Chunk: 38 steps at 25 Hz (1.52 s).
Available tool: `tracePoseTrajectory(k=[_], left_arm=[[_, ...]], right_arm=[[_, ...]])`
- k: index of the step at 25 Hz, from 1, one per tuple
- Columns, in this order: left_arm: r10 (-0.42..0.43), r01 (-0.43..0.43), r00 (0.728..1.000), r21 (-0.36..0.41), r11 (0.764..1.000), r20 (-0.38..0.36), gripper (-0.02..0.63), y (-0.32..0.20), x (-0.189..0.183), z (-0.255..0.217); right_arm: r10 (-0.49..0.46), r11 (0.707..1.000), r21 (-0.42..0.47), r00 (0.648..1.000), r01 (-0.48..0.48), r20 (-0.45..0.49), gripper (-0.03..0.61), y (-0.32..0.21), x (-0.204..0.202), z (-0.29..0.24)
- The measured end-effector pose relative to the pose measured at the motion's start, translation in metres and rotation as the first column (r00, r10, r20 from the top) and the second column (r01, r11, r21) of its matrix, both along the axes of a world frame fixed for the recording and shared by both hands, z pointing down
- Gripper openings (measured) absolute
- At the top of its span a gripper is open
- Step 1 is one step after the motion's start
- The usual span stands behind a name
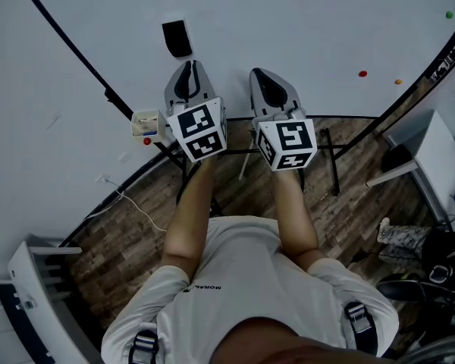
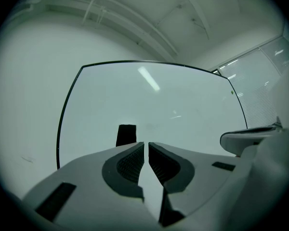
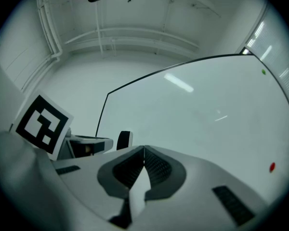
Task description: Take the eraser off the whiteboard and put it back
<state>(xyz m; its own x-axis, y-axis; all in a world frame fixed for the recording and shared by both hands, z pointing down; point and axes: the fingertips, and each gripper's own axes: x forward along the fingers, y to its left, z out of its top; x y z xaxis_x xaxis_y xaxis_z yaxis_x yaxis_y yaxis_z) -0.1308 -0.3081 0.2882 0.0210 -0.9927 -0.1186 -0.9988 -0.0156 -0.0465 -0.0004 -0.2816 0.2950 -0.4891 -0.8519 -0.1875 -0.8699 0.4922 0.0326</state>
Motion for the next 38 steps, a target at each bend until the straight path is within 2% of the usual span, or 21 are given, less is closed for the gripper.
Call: tracePoseTrajectory(k=[12,38], left_arm=[[0.027,-0.027,0.999,0.004,1.0,0.017,0.005,0.021,0.013,0.002],[0.074,-0.075,0.996,0.018,0.997,0.048,0.002,0.036,0.026,0.01]], right_arm=[[-0.002,1.0,-0.004,1.0,0.002,-0.004,0.014,0.009,0.0,0.0],[-0.007,1.0,-0.017,1.0,0.007,0.001,0.014,0.005,-0.005,0.006]])
